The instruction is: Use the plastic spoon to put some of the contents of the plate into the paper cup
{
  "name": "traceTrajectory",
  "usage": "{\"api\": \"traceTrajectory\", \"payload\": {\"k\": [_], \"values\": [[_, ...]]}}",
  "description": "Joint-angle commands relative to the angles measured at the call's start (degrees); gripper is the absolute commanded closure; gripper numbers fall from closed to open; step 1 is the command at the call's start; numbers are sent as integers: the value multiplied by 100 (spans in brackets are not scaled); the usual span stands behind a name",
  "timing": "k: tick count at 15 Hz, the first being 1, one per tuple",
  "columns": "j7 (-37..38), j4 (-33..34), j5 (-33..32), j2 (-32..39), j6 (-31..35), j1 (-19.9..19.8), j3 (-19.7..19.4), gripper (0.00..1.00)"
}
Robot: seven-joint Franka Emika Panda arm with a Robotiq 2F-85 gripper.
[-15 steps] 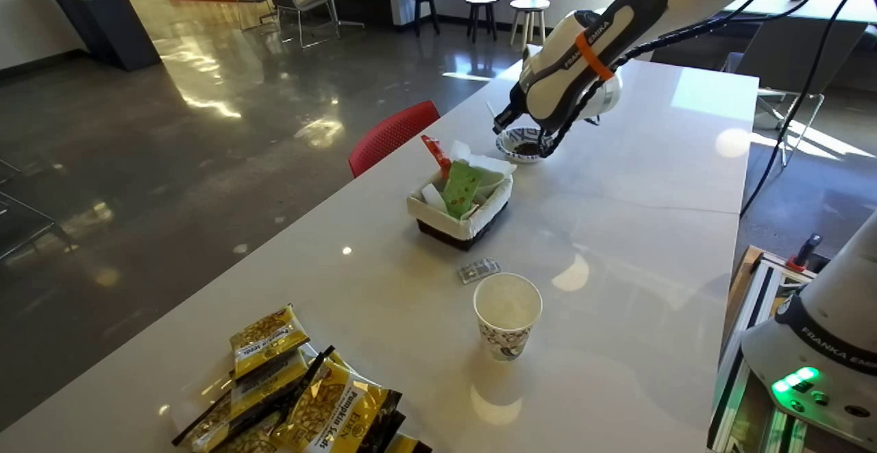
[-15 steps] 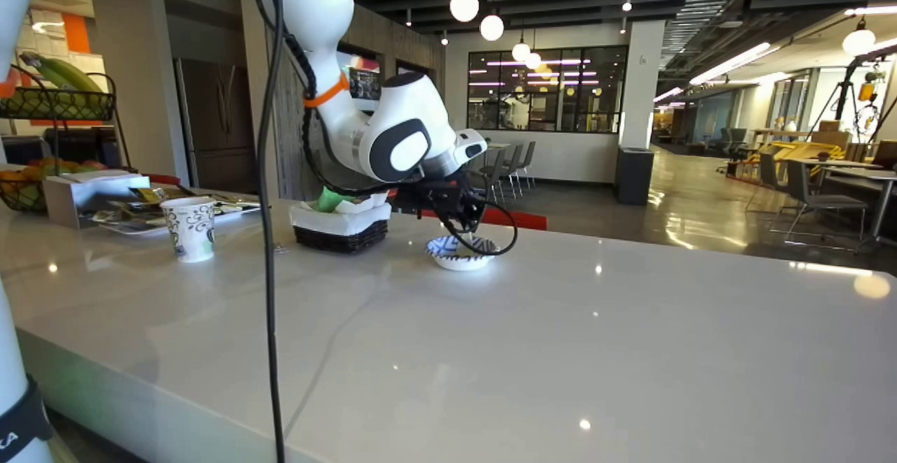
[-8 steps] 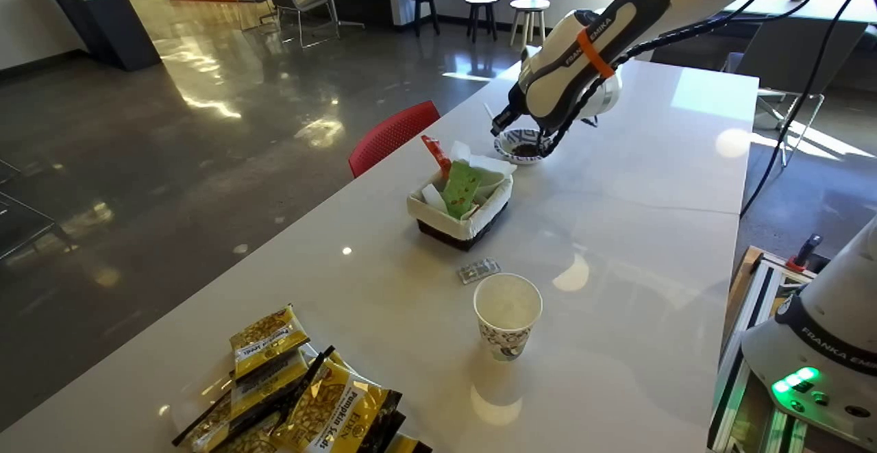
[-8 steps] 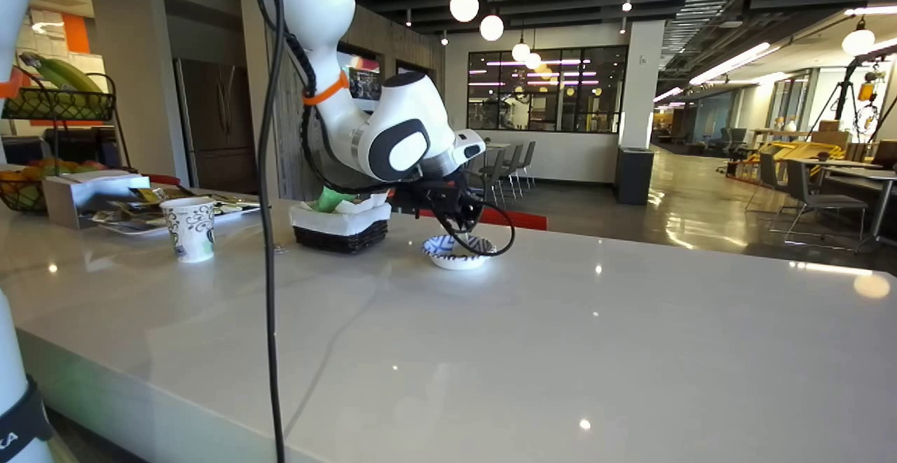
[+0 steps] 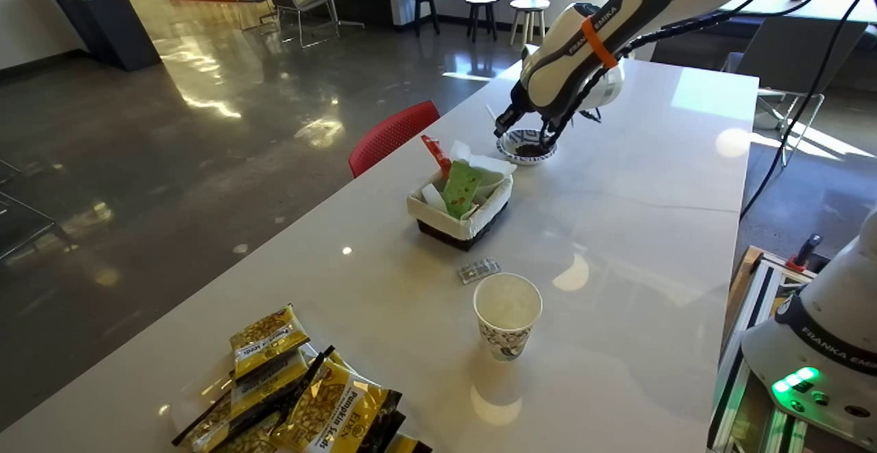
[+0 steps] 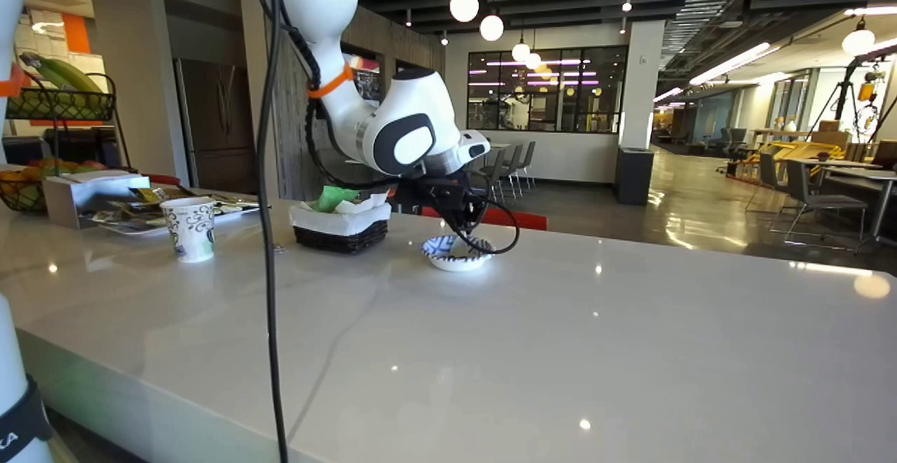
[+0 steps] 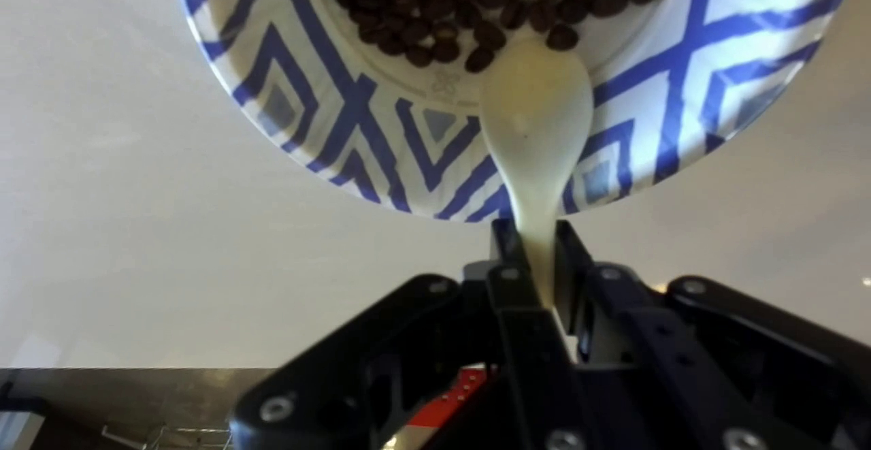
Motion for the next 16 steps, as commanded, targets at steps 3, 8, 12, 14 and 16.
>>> {"api": "traceTrajectory", "payload": {"k": [3, 8, 12, 14, 16], "values": [[-356, -30, 66, -97, -565, -283, 244, 96], [-624, 1, 107, -164, -1018, -422, 371, 96], [-891, 65, 160, -194, -1418, -566, 509, 96], [-991, 90, 122, -214, -1622, -608, 521, 96], [-1151, 94, 156, -268, -1820, -254, 121, 96]]}}
